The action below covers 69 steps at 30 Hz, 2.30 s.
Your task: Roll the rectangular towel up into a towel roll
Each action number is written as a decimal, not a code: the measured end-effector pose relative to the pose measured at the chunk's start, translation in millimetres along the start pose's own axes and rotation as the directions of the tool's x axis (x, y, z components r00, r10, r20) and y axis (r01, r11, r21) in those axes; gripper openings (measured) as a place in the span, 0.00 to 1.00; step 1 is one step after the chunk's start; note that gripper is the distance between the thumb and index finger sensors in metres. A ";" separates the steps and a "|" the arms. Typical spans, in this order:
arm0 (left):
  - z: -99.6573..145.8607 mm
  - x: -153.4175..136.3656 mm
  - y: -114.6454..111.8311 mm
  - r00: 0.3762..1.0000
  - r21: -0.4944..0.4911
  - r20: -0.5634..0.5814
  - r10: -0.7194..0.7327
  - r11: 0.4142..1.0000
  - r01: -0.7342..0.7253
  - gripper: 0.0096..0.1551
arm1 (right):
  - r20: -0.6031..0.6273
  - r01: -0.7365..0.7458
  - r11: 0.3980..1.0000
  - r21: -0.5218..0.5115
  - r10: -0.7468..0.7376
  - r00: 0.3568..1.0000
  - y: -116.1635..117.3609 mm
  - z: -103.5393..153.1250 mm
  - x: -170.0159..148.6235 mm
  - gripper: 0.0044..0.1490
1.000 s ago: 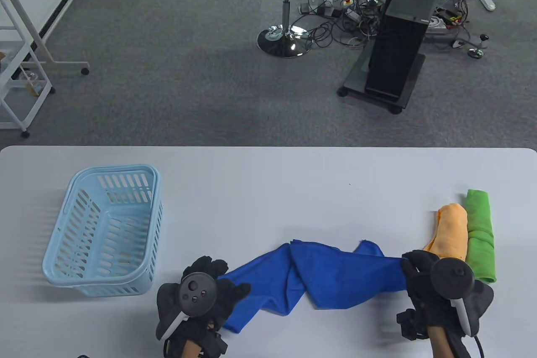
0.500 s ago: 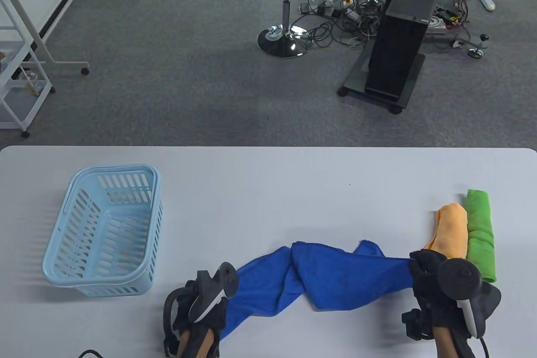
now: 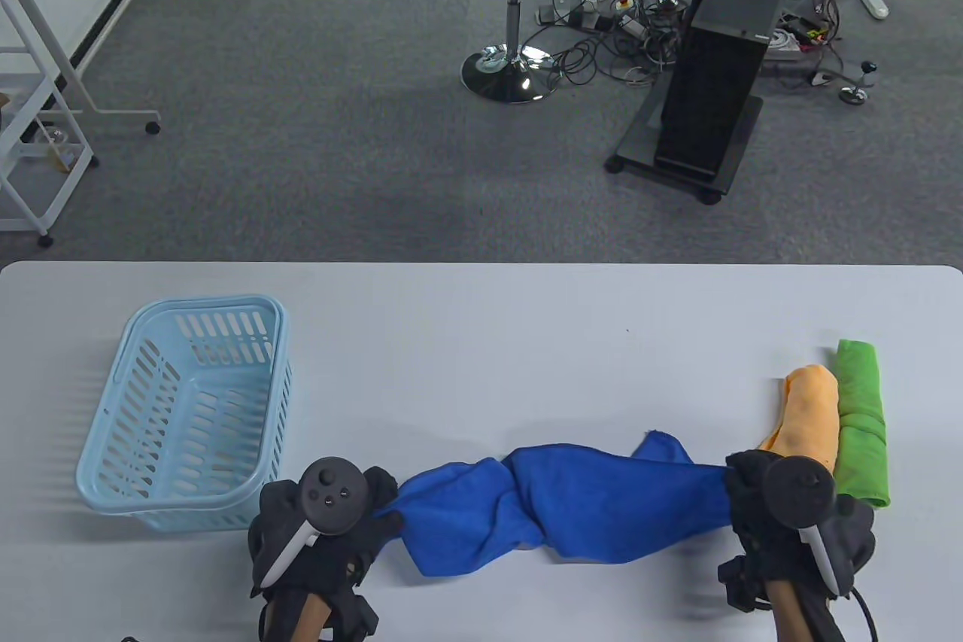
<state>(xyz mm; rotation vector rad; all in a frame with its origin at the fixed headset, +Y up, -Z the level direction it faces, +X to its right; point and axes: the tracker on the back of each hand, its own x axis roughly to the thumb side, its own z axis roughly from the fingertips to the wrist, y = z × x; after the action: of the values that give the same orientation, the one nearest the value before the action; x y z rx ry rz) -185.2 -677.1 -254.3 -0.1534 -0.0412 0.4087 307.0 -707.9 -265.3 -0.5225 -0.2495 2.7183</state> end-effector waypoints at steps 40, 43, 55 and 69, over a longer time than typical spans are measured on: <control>-35.2 9.2 -55.4 0.849 -0.174 -0.140 -0.509 0.857 0.485 0.22 | 0.033 -0.006 0.998 0.068 0.003 0.999 10.7 -1.8 2.6 0.28; -24.8 25.0 -4.5 0.923 0.012 -0.169 -0.346 0.936 0.353 0.22 | 0.031 -0.003 0.998 0.069 0.001 1.000 10.3 -1.4 3.1 0.28; -24.6 23.2 38.0 0.909 0.001 -0.155 -0.388 0.920 0.393 0.29 | 0.031 0.043 0.998 0.051 -0.044 0.999 3.6 -1.6 -2.5 0.29; -23.9 25.8 13.5 0.913 0.041 -0.161 -0.375 0.922 0.385 0.22 | 0.142 0.065 0.919 0.388 -0.129 0.981 18.1 0.8 0.5 0.40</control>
<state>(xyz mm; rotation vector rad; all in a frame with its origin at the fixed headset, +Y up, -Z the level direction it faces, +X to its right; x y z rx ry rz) -165.1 -657.9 -279.8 -0.1015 0.0921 0.0069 300.6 -724.5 -269.0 -0.1676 0.2091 2.6178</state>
